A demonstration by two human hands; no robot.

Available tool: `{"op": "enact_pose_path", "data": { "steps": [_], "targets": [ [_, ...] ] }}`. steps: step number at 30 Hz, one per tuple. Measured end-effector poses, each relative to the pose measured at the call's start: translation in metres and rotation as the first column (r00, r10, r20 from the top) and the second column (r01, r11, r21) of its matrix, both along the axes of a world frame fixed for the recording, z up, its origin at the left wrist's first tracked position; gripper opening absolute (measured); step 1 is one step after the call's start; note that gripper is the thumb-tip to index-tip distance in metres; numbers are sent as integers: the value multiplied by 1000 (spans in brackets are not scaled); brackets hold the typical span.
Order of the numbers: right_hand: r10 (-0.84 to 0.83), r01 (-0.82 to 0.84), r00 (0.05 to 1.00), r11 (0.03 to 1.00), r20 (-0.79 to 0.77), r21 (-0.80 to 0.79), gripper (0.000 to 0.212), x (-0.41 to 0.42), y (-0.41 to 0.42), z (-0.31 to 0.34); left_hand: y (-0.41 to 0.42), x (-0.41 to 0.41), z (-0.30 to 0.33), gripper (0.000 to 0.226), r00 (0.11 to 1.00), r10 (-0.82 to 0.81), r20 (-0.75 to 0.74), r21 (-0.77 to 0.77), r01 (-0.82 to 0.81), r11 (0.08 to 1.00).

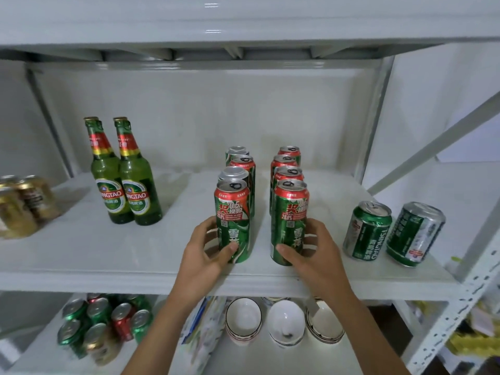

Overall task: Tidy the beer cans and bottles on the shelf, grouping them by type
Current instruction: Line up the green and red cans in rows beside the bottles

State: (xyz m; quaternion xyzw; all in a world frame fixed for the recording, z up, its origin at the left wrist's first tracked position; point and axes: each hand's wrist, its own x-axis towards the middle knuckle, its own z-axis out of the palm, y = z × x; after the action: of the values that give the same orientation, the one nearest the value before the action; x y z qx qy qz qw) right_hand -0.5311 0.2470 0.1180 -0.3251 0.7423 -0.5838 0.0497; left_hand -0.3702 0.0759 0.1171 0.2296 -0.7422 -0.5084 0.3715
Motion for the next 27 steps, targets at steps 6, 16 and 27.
{"op": "enact_pose_path", "data": {
  "steps": [6, 16, 27],
  "targets": [
    [-40, 39, 999, 999, -3, -14, 70, 2, -3, -5, 5, -12, -1, 84, 994, 102, 27, -72, -100, 992],
    [-46, 46, 999, 999, -23, 10, 65, 6, -4, -6, -4, -8, -7, 74, 1000, -10, 26, -49, 11, 999],
    [-44, 48, 995, 998, -85, 47, 61, 8, -2, -13, 2, -12, -7, 80, 999, 35, -5, -142, -35, 989]
  ]
}}
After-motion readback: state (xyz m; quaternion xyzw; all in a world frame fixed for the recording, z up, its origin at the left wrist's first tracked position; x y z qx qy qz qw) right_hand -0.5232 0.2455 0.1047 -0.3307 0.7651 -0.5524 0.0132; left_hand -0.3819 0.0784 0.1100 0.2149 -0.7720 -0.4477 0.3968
